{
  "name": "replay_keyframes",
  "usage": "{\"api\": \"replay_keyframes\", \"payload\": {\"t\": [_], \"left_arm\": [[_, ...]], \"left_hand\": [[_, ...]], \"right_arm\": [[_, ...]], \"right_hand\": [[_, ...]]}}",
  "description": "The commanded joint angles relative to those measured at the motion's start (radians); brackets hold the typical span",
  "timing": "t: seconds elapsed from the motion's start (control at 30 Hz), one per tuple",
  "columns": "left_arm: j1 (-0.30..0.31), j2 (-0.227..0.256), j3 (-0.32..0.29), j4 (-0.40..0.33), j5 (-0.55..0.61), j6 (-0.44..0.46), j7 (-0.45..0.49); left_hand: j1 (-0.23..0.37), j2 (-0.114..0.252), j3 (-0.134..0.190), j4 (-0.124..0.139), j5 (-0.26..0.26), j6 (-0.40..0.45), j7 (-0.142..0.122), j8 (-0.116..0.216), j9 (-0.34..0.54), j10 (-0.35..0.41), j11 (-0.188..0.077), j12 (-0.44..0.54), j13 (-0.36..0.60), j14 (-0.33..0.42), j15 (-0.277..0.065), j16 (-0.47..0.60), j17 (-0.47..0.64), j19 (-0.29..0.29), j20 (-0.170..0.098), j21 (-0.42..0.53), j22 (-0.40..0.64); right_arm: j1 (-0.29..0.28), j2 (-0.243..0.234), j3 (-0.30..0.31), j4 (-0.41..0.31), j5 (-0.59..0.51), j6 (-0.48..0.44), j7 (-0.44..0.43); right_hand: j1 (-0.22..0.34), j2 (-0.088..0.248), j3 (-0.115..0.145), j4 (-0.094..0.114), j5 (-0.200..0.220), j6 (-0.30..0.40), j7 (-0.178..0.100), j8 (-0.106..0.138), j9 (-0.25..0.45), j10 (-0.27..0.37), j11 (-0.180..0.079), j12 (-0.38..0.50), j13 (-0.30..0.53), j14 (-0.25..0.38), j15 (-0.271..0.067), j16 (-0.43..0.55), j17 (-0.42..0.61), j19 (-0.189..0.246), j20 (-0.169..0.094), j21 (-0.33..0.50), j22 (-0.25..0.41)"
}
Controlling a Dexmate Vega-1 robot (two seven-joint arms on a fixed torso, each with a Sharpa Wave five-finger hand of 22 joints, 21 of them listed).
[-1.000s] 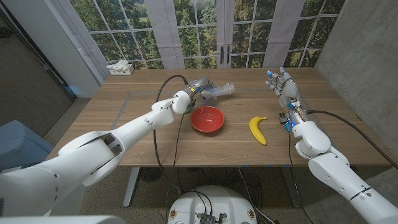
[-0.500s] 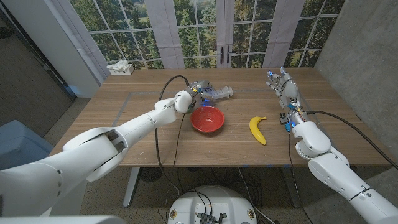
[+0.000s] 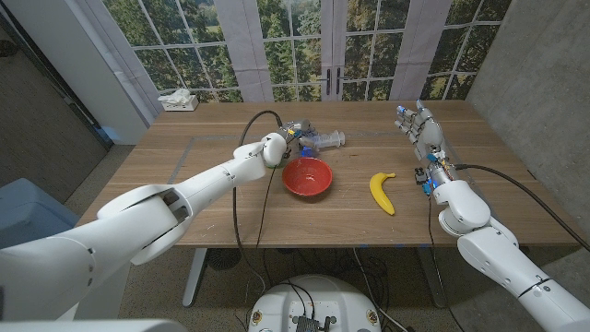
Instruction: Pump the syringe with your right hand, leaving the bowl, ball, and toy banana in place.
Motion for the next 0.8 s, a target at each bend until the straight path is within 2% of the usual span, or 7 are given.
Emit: {"api": "replay_keyframes", "payload": {"t": [0.03, 0.2, 0.23, 0.3, 0.47, 0.6, 0.8], "left_arm": [[0.009, 0.002, 0.007, -0.038, 0.012, 0.063, 0.035], [0.015, 0.009, 0.003, -0.049, 0.012, 0.067, 0.052], [0.016, 0.011, 0.002, -0.055, 0.012, 0.071, 0.049], [0.017, 0.016, 0.005, -0.059, 0.018, 0.069, 0.054], [0.018, 0.026, 0.002, -0.077, 0.015, 0.074, 0.040], [0.021, 0.034, -0.004, -0.092, 0.008, 0.078, 0.030], [0.038, 0.047, -0.028, -0.104, -0.011, 0.030, 0.059]], "left_hand": [[0.005, 0.095, 0.011, 0.018, 0.005, -0.048, -0.010, -0.002, -0.005, -0.056, 0.009, 0.001, 0.001, -0.084, -0.076, -0.003, 0.005, -0.046, -0.051, -0.034, 0.001], [-0.071, 0.064, -0.035, 0.017, 0.001, -0.219, -0.030, -0.015, -0.024, -0.214, 0.019, -0.009, -0.003, -0.267, -0.037, 0.000, 0.018, -0.157, -0.008, -0.104, 0.003], [-0.078, 0.055, -0.044, 0.014, 0.000, -0.233, -0.035, -0.011, -0.026, -0.239, 0.016, -0.011, -0.004, -0.291, -0.032, -0.001, 0.019, -0.160, -0.008, -0.109, 0.003], [-0.097, 0.049, -0.063, 0.016, 0.000, -0.292, -0.032, -0.012, -0.032, -0.306, 0.035, -0.011, -0.006, -0.351, -0.013, -0.001, 0.019, -0.190, 0.003, -0.132, 0.004], [-0.148, 0.022, -0.114, 0.018, -0.003, -0.425, -0.057, -0.010, -0.041, -0.473, 0.047, -0.010, -0.012, -0.487, 0.036, -0.003, 0.011, -0.254, 0.022, -0.192, 0.004], [-0.187, 0.014, -0.142, 0.024, -0.004, -0.493, -0.048, -0.007, -0.044, -0.571, 0.080, -0.008, -0.016, -0.570, 0.070, -0.006, 0.003, -0.307, 0.041, -0.237, 0.004], [-0.241, 0.026, -0.168, 0.031, -0.003, -0.642, -0.057, -0.012, -0.047, -0.719, 0.088, -0.008, -0.020, -0.694, 0.109, -0.009, -0.008, -0.383, 0.051, -0.310, 0.004]], "right_arm": [[0.010, 0.001, -0.002, 0.008, 0.005, 0.002, 0.007], [0.014, 0.002, -0.004, 0.010, 0.003, 0.001, 0.005], [0.016, 0.002, -0.005, 0.011, 0.003, 0.001, 0.007], [0.019, 0.003, -0.007, 0.013, 0.003, 0.001, 0.007], [0.027, 0.003, -0.011, 0.019, 0.003, 0.001, 0.012], [0.032, 0.002, -0.014, 0.020, 0.001, 0.000, 0.012], [0.040, 0.002, -0.018, 0.022, 0.001, -0.007, 0.012]], "right_hand": [[0.002, 0.047, -0.001, -0.005, 0.000, 0.002, 0.006, 0.002, 0.003, 0.003, 0.007, 0.007, 0.003, 0.004, 0.008, 0.000, 0.002, 0.007, 0.008, -0.003, 0.003], [0.002, 0.047, -0.001, -0.005, 0.000, 0.001, 0.007, 0.002, 0.004, 0.004, 0.008, 0.007, 0.003, 0.004, 0.011, 0.000, 0.002, 0.008, 0.010, -0.004, 0.003], [0.002, 0.047, -0.002, -0.006, 0.000, 0.001, 0.007, 0.002, 0.004, 0.003, 0.007, 0.006, 0.003, 0.004, 0.012, 0.000, 0.002, 0.008, 0.010, -0.004, 0.003], [0.002, 0.047, -0.002, -0.006, 0.000, 0.002, 0.008, 0.002, 0.004, 0.003, 0.006, 0.006, 0.003, 0.004, 0.011, 0.000, 0.002, 0.008, 0.010, -0.005, 0.003], [0.002, 0.047, -0.002, -0.006, 0.000, 0.002, 0.007, 0.002, 0.004, 0.003, 0.006, 0.006, 0.003, 0.004, 0.012, 0.000, 0.003, 0.008, 0.010, -0.005, 0.003], [0.002, 0.047, -0.003, -0.006, 0.000, 0.001, 0.008, 0.002, 0.004, 0.003, 0.007, 0.006, 0.003, 0.003, 0.012, -0.001, 0.003, 0.008, 0.011, -0.006, 0.003], [0.002, 0.046, -0.003, -0.007, 0.000, 0.001, 0.007, 0.002, 0.004, 0.002, 0.006, 0.006, 0.003, 0.004, 0.012, -0.001, 0.003, 0.009, 0.012, -0.007, 0.003]]}}
